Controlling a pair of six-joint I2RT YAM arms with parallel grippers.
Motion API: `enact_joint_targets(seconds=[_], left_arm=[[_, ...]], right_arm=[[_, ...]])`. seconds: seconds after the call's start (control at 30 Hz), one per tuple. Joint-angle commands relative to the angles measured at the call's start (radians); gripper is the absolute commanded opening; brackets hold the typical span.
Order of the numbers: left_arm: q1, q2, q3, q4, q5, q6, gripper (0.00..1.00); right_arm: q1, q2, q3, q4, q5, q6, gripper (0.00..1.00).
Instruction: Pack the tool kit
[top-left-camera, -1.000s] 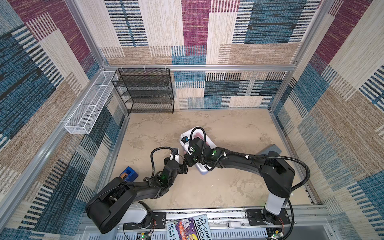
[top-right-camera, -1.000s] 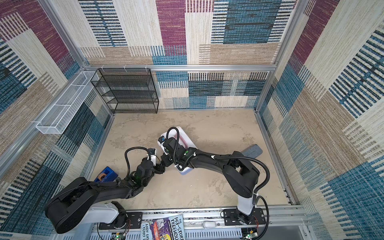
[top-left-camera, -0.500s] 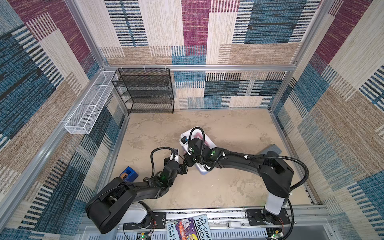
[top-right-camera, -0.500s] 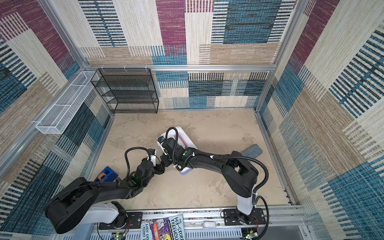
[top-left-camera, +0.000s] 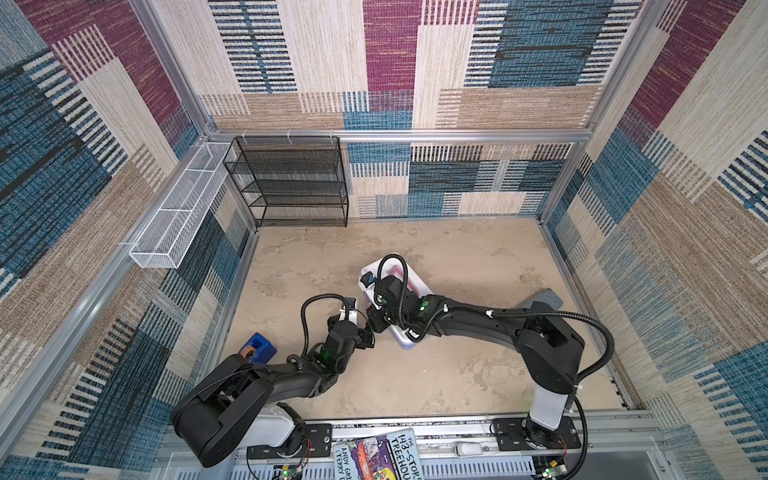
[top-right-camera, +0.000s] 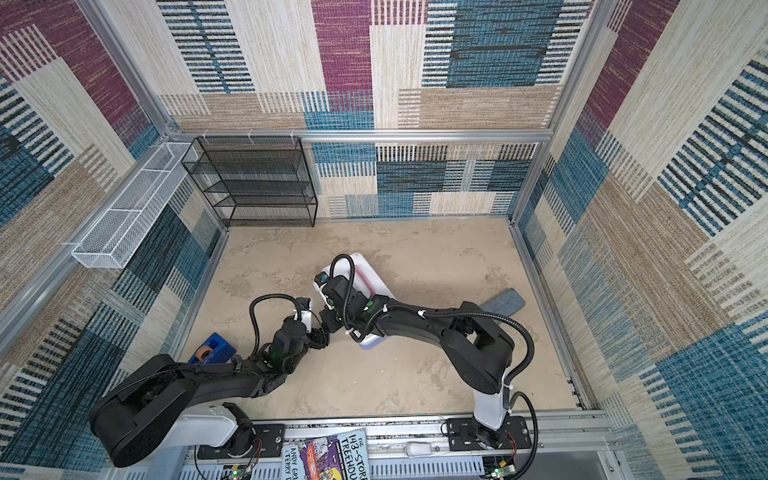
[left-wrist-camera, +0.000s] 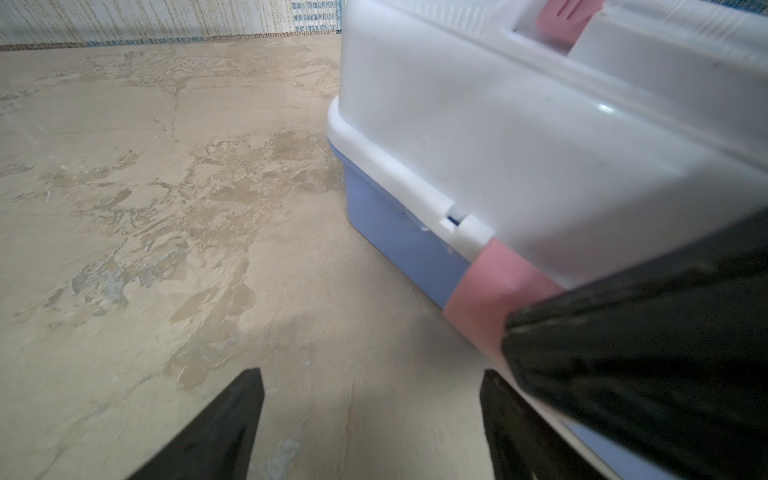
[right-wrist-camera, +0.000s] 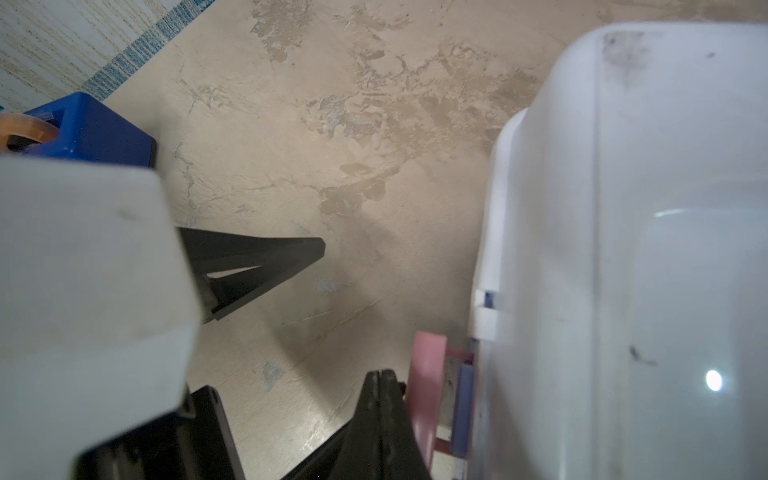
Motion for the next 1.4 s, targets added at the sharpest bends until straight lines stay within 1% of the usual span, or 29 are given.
enact_joint_targets(seconds=[0.0, 0.63, 0.8, 0.93, 1.13, 1.27, 1.37], left_arm=[[0.0, 0.003, 0.0, 0.014, 0.004, -0.046, 0.85], [0.0, 0.004, 0.005, 0.017, 0.001, -0.052, 0.85], [0.0, -0.003, 0.006, 0.008, 0.004, -0.05, 0.85], [0.0, -0.01, 0.005, 0.003, 0.003, -0.05, 0.85], [0.0, -0.016, 0.004, -0.003, 0.0, -0.049, 0.85], [0.001, -0.016, 0.007, -0.004, 0.002, -0.049, 0.85], [0.0, -0.016, 0.004, -0.007, 0.003, -0.049, 0.85]], right_arm=[[0.001, 0.019, 0.0, -0.076, 0.007, 0.019, 0.0], [0.002, 0.02, 0.001, -0.078, 0.027, 0.036, 0.0], [0.002, -0.004, 0.007, -0.069, 0.04, 0.044, 0.08], [0.003, -0.011, 0.01, -0.059, 0.034, 0.049, 0.12], [0.003, -0.018, 0.013, -0.057, 0.04, 0.054, 0.13], [0.003, -0.044, 0.014, -0.05, 0.044, 0.06, 0.16], [0.003, -0.065, 0.014, -0.039, 0.046, 0.064, 0.17]])
